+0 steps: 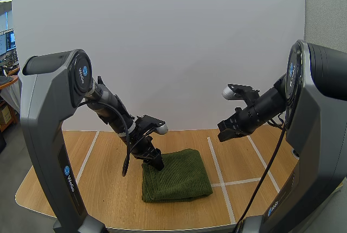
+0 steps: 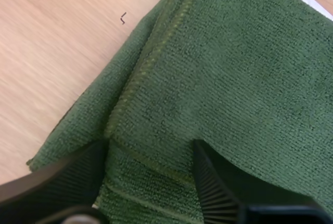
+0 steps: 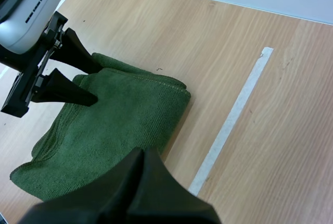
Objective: Fold the towel
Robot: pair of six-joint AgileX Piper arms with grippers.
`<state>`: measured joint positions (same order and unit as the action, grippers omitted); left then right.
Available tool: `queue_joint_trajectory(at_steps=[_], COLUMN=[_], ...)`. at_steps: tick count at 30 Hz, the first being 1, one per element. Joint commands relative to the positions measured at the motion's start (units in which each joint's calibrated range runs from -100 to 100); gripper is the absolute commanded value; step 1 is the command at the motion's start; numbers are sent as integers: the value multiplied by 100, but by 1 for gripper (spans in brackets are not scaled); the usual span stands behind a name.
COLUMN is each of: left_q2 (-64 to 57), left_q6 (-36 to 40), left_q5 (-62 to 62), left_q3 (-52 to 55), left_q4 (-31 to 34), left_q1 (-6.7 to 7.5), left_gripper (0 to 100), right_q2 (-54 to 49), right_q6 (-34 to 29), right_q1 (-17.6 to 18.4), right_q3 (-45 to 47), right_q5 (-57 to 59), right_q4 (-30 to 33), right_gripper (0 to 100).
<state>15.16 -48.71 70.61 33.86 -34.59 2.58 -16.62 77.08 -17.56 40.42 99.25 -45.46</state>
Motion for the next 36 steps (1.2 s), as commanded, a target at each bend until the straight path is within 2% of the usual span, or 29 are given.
queue_joint_trajectory(at_steps=[1, 4, 5, 6, 7, 16, 26, 36], left_q2=[-10, -40, -71, -125, -157, -696, -684, -9], left_q6=[-23, -23, -23, -23, -23, -23, -23, -23], left_q5=[51, 68, 68, 68, 87, 124, 30, 182], left_q3=[-10, -10, -10, -10, -10, -135, -570, -570], left_q4=[-78, -74, -63, -48, -48, -4, -4, -4], left_q1=[-1, -1, -1, -1, -1, -1, -1, -1], left_gripper=[64, 40, 28, 8, 0, 0, 0, 0], right_q2=[-78, -78, -78, -78, -78, -78, -78, -78], right_q6=[10, 10, 10, 10, 10, 10, 10, 10], right_q1=[-7, -7, -7, -7, -7, -7, -7, -7], right_q3=[7, 7, 7, 7, 7, 7, 7, 7], right_q5=[75, 75, 75, 75, 75, 75, 75, 75], right_q4=[4, -8, -10, -10, -10, -10, -10, 14], right_gripper=[0, 0, 0, 0, 0, 0, 0, 0])
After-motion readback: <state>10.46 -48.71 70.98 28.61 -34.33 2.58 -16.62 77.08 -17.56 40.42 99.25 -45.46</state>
